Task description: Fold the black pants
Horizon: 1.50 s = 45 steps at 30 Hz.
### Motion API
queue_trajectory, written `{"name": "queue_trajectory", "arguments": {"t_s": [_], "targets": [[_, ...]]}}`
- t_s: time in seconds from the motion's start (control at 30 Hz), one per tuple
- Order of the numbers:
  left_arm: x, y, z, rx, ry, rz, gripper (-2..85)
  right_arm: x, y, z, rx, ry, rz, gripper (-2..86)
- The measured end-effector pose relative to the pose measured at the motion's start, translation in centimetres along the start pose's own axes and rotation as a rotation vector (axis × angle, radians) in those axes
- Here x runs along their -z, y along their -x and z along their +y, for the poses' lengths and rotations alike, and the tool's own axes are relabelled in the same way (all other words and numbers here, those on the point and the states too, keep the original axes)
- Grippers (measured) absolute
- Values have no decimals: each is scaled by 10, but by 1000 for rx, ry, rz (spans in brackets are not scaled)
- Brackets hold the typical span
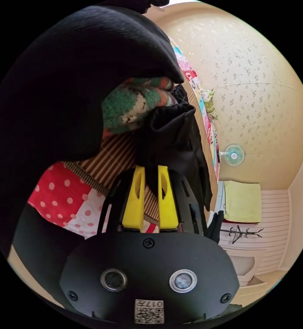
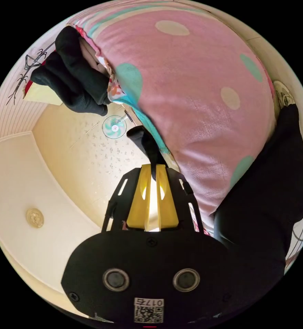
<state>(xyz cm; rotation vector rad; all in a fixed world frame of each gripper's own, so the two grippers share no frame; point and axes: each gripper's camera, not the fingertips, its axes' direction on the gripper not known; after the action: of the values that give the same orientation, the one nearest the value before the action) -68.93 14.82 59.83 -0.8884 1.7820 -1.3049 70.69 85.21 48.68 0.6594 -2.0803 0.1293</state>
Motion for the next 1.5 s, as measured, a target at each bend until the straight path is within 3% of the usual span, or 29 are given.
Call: {"name": "queue_trajectory", "arguments": {"t_s": [0.27,0.5,0.7,0.87,1.0,1.07,1.17,1.3,1.37,1.43,1.5], "targets": [[19,8,39,-110,60,224,41,-27,13,31,247,165,272,46],[75,-11,59,-263,80,371,35,-9,26,50,351,217,-50,29],[104,-10,96,-323,220,401,12,36,51,87,483,247,-156,26],[116,21,169,-329,370,482,0,100,60,112,602,227,-52,27],[120,47,198,-217,334,598,-3,136,58,122,629,153,68,27],[126,37,198,-259,267,639,-4,130,63,123,647,130,75,27],[125,2,180,-374,197,590,-3,79,88,117,723,150,83,27],[104,-42,138,-415,76,540,1,-76,139,95,801,250,183,30],[80,-81,110,-497,-40,328,8,-160,163,83,849,284,292,34],[49,-93,88,-439,-104,222,20,-263,180,59,836,289,408,43],[23,-84,71,-305,-177,243,39,-309,182,40,760,320,286,57]]}}
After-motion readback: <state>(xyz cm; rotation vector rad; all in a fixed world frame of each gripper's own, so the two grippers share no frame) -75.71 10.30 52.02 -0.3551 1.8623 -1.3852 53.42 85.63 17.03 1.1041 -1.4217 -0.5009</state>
